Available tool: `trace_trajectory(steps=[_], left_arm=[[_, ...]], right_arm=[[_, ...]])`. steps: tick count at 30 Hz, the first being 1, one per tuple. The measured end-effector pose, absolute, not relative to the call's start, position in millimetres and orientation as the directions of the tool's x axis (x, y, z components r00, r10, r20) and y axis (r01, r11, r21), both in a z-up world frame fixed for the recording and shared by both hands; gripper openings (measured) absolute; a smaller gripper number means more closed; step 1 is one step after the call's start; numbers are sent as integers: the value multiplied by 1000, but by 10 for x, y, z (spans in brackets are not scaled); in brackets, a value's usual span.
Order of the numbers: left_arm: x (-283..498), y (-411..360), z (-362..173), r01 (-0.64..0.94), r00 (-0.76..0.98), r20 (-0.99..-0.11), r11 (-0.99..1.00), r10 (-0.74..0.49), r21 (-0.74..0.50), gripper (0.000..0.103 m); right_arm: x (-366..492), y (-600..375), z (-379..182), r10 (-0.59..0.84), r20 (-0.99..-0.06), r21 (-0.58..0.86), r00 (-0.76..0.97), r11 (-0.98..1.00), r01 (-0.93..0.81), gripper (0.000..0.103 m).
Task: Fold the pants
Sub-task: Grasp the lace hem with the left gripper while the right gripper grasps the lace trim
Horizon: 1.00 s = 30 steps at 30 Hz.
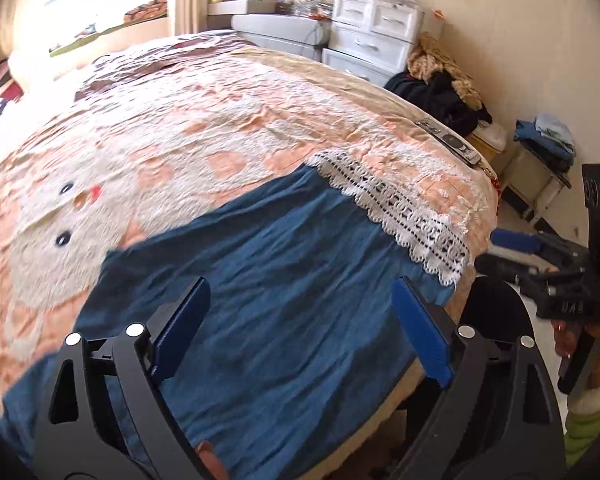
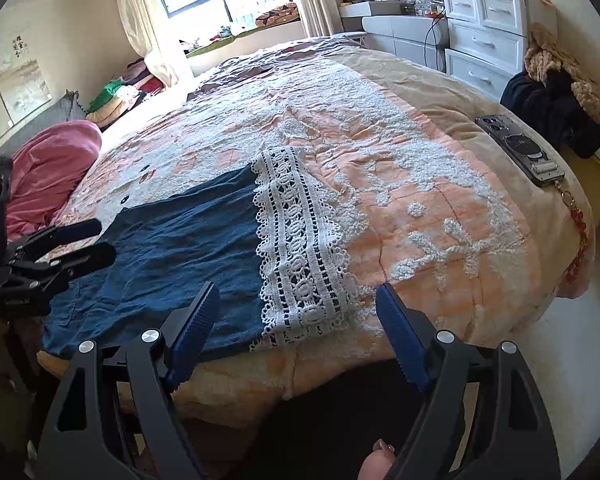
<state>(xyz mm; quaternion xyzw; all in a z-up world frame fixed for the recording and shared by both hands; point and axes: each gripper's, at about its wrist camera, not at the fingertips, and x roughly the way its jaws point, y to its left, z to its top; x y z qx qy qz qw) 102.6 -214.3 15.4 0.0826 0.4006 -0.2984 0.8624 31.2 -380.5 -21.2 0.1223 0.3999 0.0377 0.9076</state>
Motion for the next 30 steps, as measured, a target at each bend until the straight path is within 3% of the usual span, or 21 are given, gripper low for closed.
trace_trajectory(steps=[6,15,17,18,21,24,27,30], left_arm=[[1522,-2505,112,623,483,-770,782,-418,-34,86],[2205,-2813,-118,649,425,-807,759,-410,-43,86],[2298,-2869,-174,663,406,-814,747,-416,-50,86],[2341,-2899,-204,676,389,-816,735,-428,-63,86],[2416,-2962,-278,704,337,-819,702,-464,-108,86],[2468,-3031,-338,731,294,-818,668,-494,-141,86],[2506,-3065,-358,745,227,-801,628,-554,-224,75],[2489,-3148,-404,773,190,-808,593,-558,-228,67]], right_arm=[[402,-3779,-402,161,-750,253,642,966,53,79],[535,-3741,-490,183,-747,286,639,956,60,79],[572,-3738,-532,182,-756,289,629,955,70,71],[583,-3741,-553,183,-760,292,623,953,76,61],[589,-3795,-605,184,-763,325,620,938,122,45],[554,-3818,-582,214,-745,366,632,923,118,43],[543,-3832,-583,231,-736,386,637,915,114,43],[558,-3837,-602,241,-734,396,635,911,113,45]])
